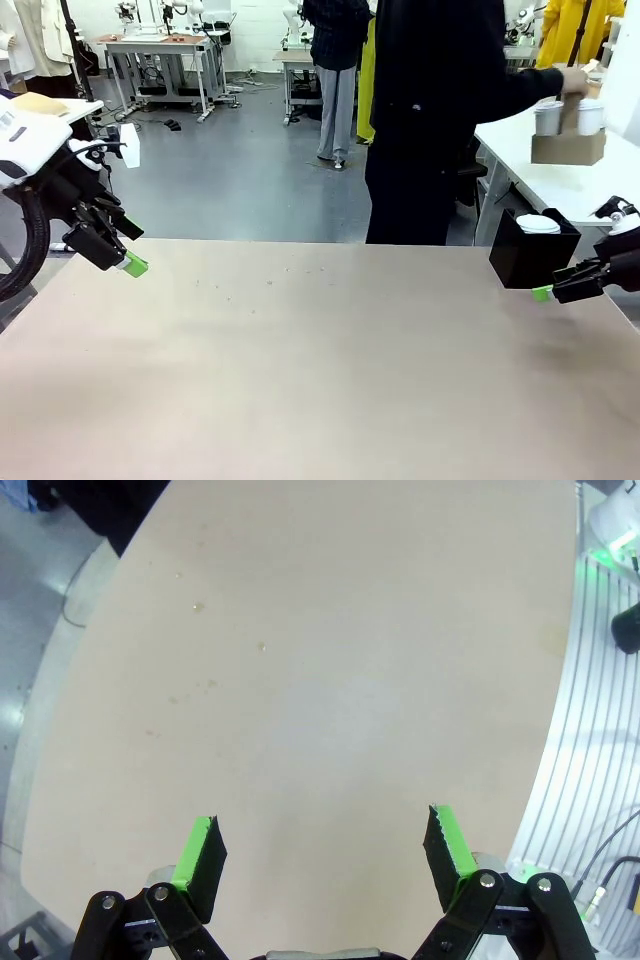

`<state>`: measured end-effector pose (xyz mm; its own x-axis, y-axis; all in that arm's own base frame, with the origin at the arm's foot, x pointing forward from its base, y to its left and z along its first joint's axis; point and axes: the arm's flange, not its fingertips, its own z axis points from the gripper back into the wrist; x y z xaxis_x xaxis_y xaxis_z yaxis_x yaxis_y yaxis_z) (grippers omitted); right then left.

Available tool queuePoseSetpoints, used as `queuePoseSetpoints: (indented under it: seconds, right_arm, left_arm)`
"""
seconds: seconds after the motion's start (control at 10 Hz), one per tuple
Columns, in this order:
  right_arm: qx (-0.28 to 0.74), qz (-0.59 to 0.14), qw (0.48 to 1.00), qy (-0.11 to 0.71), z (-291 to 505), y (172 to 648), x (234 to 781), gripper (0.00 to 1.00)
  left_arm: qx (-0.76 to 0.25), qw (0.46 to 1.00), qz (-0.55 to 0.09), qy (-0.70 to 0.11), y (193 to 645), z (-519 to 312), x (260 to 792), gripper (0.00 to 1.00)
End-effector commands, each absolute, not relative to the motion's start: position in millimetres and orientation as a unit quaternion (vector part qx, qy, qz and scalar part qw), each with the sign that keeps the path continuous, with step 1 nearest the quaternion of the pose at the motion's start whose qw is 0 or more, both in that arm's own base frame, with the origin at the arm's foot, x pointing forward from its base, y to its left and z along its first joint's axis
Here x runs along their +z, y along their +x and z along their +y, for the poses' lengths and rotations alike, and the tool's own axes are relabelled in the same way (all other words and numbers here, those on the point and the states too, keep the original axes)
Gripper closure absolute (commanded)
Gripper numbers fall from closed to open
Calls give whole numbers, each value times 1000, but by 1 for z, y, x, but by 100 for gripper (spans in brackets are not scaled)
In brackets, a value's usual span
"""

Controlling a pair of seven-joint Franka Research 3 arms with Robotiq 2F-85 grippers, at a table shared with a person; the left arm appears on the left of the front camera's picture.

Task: Pour a drink into a cup and package it in a carrier.
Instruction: Insert the held 600 ml Paper Cup into the Cup Carrier.

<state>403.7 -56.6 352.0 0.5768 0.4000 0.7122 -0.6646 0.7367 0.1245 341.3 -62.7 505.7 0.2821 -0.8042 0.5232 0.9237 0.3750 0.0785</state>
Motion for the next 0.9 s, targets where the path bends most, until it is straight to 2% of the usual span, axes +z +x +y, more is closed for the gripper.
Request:
queuePoseSetpoints:
  seconds: [0.0,0.8]
  right_arm:
    - [306,-344,867,189,-57,404,353,0]
    - [306,-344,867,189,-57,404,353,0]
  left_arm:
    - [-543,791,-250,-131,341,-63,506,0]
    - [-543,791,-250,-131,341,-63,506,0]
